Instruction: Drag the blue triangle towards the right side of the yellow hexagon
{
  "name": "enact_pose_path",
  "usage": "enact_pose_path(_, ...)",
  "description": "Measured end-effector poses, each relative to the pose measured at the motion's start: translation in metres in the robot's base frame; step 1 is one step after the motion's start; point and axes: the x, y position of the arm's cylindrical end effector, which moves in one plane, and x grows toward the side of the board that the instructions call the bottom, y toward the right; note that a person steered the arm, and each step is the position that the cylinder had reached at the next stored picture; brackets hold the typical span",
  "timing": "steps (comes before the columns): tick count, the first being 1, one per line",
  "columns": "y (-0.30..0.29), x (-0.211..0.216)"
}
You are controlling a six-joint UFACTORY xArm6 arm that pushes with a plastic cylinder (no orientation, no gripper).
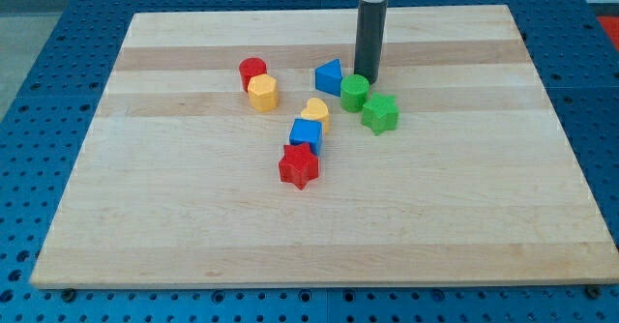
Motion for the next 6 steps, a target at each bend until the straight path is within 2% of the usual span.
enact_pose_path(2, -0.007, -0.007)
enact_pose_path(6, -0.060, -0.007)
